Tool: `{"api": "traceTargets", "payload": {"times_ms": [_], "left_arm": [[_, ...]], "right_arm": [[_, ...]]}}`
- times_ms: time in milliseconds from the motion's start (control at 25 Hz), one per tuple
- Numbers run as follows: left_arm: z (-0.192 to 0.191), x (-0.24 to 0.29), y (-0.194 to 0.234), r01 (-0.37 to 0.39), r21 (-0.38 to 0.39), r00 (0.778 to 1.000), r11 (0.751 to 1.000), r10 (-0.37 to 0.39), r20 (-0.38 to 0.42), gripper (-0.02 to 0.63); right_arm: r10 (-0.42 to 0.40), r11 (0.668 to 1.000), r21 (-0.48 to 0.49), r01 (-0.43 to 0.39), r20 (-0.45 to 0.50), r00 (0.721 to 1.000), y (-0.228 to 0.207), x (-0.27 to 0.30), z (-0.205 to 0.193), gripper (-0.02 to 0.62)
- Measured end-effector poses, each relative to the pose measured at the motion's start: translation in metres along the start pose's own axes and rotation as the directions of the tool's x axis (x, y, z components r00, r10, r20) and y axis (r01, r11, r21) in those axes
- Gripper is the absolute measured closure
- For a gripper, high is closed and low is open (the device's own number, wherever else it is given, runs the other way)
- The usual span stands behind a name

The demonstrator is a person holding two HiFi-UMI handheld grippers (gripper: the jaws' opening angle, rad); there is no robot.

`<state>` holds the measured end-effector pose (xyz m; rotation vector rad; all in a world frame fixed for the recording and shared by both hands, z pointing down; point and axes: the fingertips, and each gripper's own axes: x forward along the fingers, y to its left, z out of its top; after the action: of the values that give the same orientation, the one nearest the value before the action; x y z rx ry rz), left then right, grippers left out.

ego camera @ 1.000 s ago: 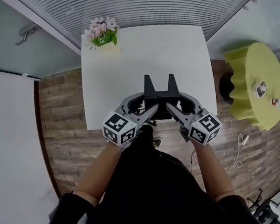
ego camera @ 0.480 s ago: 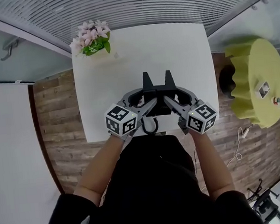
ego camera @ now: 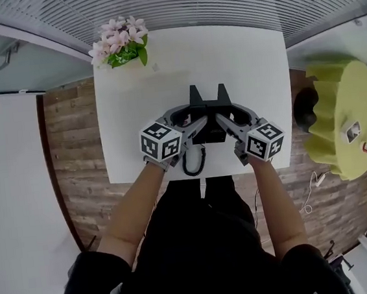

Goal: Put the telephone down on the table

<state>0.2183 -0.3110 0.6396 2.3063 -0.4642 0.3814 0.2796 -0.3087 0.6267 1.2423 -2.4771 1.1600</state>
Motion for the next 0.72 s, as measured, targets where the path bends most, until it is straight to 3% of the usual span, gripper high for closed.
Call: {"api": "traceTargets", "payload": {"times_ms": [720], "left_arm": [[-0.012,0.033,0.055,-0.022,-0.198,0.999,0.98,0.016,-0.032,0.388]], "right_arm": [[0.044,0.985,0.168,-0.027,-0.1,0.994,-0.053,0.045,-0.013,0.38]]}}
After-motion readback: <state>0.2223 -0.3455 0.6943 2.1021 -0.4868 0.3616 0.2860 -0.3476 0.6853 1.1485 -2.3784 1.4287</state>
